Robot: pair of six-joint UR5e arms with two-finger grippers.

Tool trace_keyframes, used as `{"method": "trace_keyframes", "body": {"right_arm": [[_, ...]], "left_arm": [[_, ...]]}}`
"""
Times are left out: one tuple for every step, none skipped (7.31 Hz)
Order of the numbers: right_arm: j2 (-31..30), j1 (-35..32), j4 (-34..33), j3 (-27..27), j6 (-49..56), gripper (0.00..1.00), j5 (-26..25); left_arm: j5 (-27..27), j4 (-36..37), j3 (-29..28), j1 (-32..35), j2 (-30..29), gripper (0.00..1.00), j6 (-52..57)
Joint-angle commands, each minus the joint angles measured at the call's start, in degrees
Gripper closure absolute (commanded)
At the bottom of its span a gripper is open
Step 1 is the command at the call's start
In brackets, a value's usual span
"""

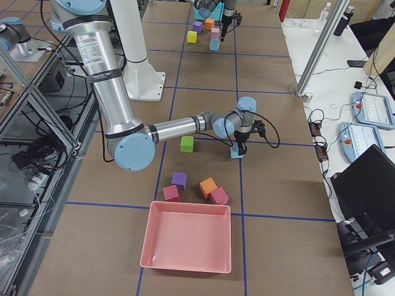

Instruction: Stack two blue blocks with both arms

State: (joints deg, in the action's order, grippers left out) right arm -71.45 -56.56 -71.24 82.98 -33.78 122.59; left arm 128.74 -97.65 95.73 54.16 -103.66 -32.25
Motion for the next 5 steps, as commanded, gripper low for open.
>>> {"method": "trace_keyframes", "body": {"right_arm": [[3.0, 0.0, -2.4, 1.0, -1.7, 0.39, 0.4], [4.8, 0.1, -6.7, 3.0, -2.7, 0.39, 0.4], [7.1, 0.5, -12.9, 6.7, -5.2, 0.39, 0.4], [8.9, 1.7, -17.1, 9.1, -7.2, 0.39, 0.4], [9.1, 2.5, -17.4, 9.8, -8.9, 0.39, 0.3]], "left_arm": [[-4.0, -5.4, 0.0, -3.0, 2.5, 0.03, -0.6], [-4.4, -5.4, 0.2, -3.8, 2.5, 0.03, -0.6], [-4.3, -5.4, 0.4, -4.1, 2.5, 0.03, -0.7], [-4.2, -5.4, 0.9, -4.1, 2.5, 0.03, -1.1], [-3.9, -5.4, 0.9, -4.1, 2.5, 0.03, -2.0]]}}
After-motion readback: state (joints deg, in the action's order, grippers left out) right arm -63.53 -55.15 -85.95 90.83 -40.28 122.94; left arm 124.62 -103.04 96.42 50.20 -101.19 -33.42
